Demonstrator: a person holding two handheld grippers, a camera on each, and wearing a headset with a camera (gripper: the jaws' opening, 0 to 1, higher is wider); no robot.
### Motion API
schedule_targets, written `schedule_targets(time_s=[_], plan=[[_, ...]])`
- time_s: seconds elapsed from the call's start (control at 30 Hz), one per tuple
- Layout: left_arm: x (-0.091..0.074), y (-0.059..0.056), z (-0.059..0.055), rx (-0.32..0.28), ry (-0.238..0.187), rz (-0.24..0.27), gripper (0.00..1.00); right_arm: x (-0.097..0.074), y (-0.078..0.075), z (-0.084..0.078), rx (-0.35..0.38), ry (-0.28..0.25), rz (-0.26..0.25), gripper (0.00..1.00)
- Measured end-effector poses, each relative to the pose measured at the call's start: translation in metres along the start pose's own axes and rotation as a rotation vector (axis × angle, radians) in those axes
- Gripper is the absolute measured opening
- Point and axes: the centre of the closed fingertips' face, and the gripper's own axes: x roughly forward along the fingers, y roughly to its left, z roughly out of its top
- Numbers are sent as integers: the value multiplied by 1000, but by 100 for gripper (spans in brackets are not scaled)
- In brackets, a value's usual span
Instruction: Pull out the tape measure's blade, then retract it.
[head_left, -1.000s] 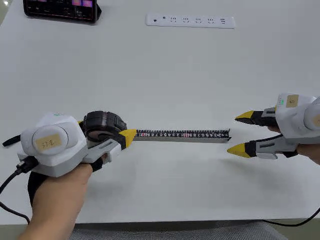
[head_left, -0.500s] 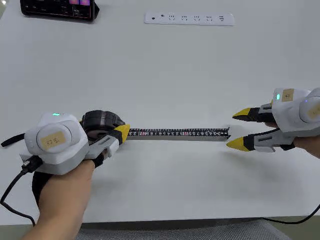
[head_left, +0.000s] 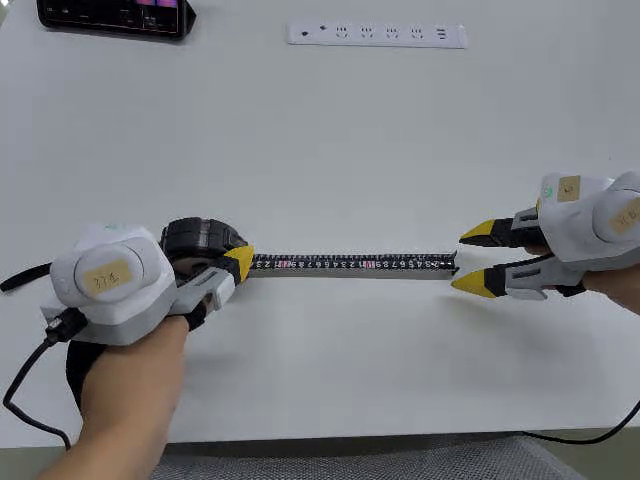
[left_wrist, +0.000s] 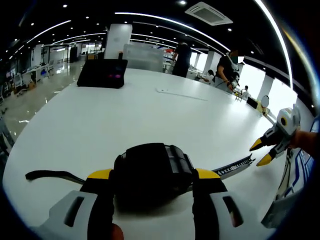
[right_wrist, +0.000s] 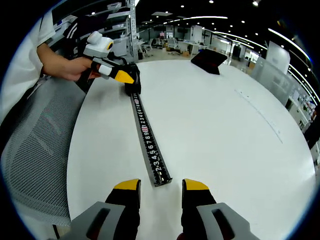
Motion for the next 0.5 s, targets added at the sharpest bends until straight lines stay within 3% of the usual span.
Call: schedule_targets(time_s=[0.5], plan=[[1, 0, -1, 7, 6, -5, 59, 10, -2, 2, -64, 37, 50, 19]])
